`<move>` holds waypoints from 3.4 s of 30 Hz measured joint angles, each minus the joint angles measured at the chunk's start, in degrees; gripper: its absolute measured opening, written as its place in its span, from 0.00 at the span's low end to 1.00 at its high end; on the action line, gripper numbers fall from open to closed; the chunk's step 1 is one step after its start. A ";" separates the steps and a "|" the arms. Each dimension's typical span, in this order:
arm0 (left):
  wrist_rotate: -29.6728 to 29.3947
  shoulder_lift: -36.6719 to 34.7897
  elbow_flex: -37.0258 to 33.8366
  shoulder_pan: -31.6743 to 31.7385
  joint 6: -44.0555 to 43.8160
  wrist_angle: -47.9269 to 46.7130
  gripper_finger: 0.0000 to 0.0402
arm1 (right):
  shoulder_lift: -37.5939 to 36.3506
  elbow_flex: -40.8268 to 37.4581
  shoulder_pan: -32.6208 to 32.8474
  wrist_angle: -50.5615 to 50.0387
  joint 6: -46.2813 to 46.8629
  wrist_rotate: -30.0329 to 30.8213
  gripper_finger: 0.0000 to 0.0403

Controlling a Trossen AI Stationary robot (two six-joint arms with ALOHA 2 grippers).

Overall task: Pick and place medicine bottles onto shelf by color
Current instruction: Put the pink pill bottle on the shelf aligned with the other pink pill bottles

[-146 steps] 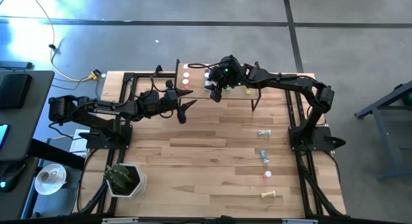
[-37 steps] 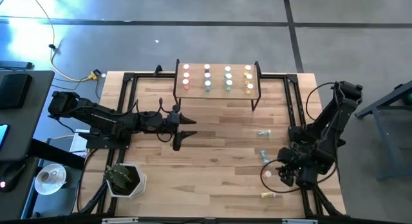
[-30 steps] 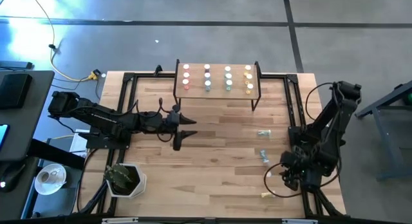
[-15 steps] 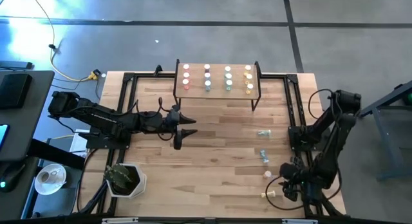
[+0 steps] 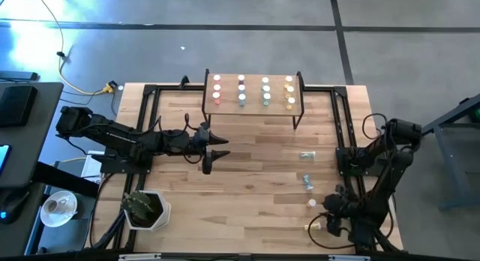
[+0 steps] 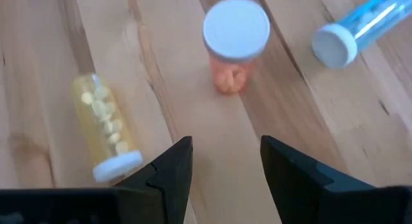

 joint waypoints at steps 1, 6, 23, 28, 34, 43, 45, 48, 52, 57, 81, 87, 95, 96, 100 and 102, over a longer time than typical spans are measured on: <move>0.02 0.00 0.00 0.02 -0.22 0.00 0.50 | 0.54 0.00 0.04 0.19 -0.02 0.88 0.43; 0.50 0.00 0.00 0.02 -1.31 0.00 0.50 | 3.47 0.00 1.16 0.37 0.74 6.63 0.43; 0.68 0.00 0.00 0.01 -1.31 0.00 0.50 | 9.11 0.02 1.22 0.61 6.01 15.63 0.43; 0.68 0.00 0.00 0.02 -1.31 0.00 0.50 | 9.11 0.02 1.00 0.60 6.01 17.51 0.43; 0.68 0.00 0.00 0.00 -1.31 0.00 0.50 | 9.15 0.02 -0.97 0.71 4.62 16.67 0.43; 0.68 0.00 0.00 0.01 -1.29 0.00 0.50 | 9.17 0.02 -1.68 0.91 4.26 16.81 0.40; 0.68 0.00 0.00 0.02 -1.29 0.00 0.50 | 9.18 0.02 -1.68 0.97 4.38 16.81 0.37; 0.68 0.00 0.00 0.02 -1.30 0.00 0.50 | 9.18 0.02 -1.68 1.03 4.46 16.81 0.33; 0.68 0.00 0.00 0.00 -1.29 0.00 0.50 | 9.16 0.02 -1.68 1.04 4.46 16.81 0.28; 0.68 0.00 0.00 0.00 -1.29 -0.01 0.50 | 9.15 0.02 -1.68 1.04 4.46 17.58 0.23; 1.72 0.00 0.01 0.02 1.74 -0.70 0.50 | -5.88 0.02 -15.35 2.08 -7.36 20.32 0.22; 5.14 0.00 0.00 0.04 1.73 -3.95 0.50 | -12.27 0.02 -22.51 7.39 -20.93 15.51 0.22; 9.36 0.00 0.77 0.21 4.45 -5.98 0.50 | -17.15 0.02 -36.37 19.31 -43.93 1.30 0.22; 9.76 0.02 1.67 0.20 4.67 -7.58 0.50 | -17.27 0.02 -38.19 20.62 -46.53 -0.95 0.22; 9.84 0.02 6.81 0.65 5.52 -17.20 0.50 | -17.29 0.02 -44.94 25.68 -54.69 -8.84 0.22; 9.81 0.02 9.32 1.07 6.81 -21.18 0.50 | -17.29 0.02 -48.07 27.81 -57.78 -12.19 0.22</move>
